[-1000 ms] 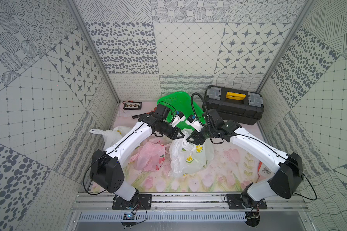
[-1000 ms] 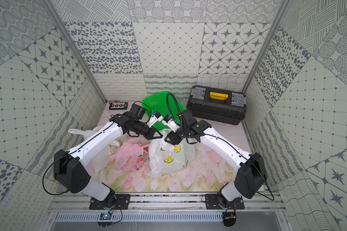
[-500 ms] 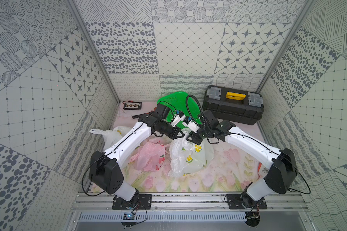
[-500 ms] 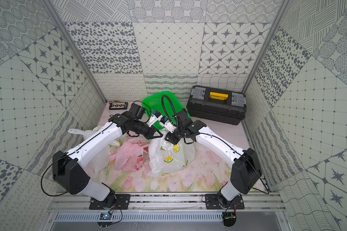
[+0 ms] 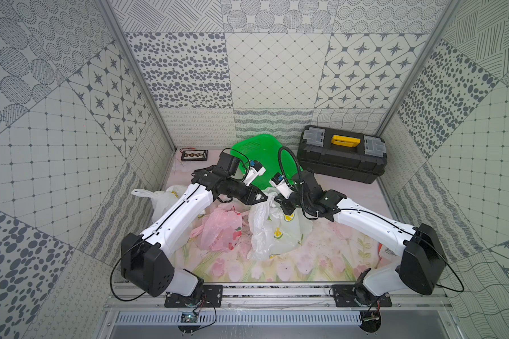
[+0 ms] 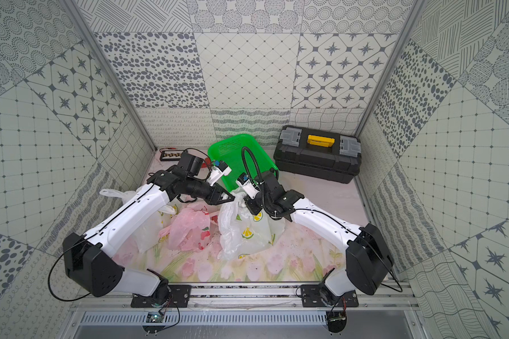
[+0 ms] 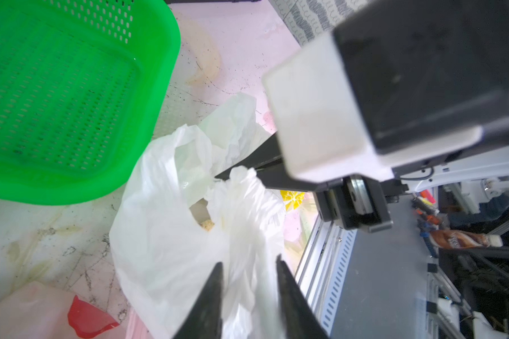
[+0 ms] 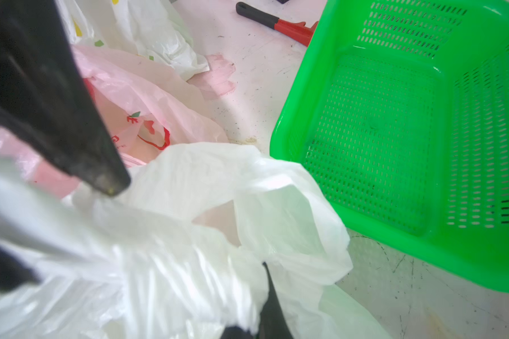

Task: Place the pears into plastic bags & tie knots
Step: Tie the plastic bag at the center of the board.

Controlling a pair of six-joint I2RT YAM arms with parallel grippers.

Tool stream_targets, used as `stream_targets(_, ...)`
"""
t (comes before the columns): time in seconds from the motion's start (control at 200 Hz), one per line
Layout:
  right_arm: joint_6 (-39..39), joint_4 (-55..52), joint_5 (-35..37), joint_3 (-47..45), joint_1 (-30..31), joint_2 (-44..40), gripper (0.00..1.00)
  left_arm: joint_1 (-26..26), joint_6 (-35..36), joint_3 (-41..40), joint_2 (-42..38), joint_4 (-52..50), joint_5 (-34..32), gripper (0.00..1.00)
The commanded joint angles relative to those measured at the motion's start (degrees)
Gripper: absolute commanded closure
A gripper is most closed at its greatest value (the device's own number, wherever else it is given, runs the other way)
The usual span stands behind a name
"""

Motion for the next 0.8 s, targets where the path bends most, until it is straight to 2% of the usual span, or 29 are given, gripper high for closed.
stream_targets(0.0,2.68,9.93,4.23,-2.51,0.4,-3.42,1.0,2.76,-1.49,-4.09,-2.8,3.62,6.17,0.54)
stream_targets(0.05,3.76,12.02,4.61,-3.66,0.68,-3.98,1.0,2.71,-2.75,-6.02,-2.58,6.08,8.45,0.47)
stream_targets(0.145,4.66,15.48,6.45,-5.7,1.66,-4.62,1.0,1.29,-4.07,-7.67,-1.26,7.22,10.81,0.44)
stream_targets(0.245,6.06,19.27,9.11,-7.58,2.22,-5.34,1.0,-1.9,-2.16,-7.83,-1.13,6.44,11.32,0.45)
stream_targets(0.415,9.36,31.33,12.17,-11.8,2.24,-7.86,1.0,-9.93,-3.1,-7.46,-0.47,8.47,15.66,0.52)
stream_targets(0.56,14.38,42.91,11.94,-16.32,1.83,-10.18,1.0,-15.94,-4.84,-8.73,-2.01,11.16,14.64,0.51)
stream_targets(0.68,19.73,51.53,7.37,-20.73,1.15,-10.91,1.0,-14.69,-5.85,-7.52,-4.24,6.88,9.34,0.49)
stream_targets(0.795,21.07,55.88,5.11,-23.77,1.09,-11.47,1.0,-8.48,-8.06,-4.84,-8.59,4.0,10.88,0.5)
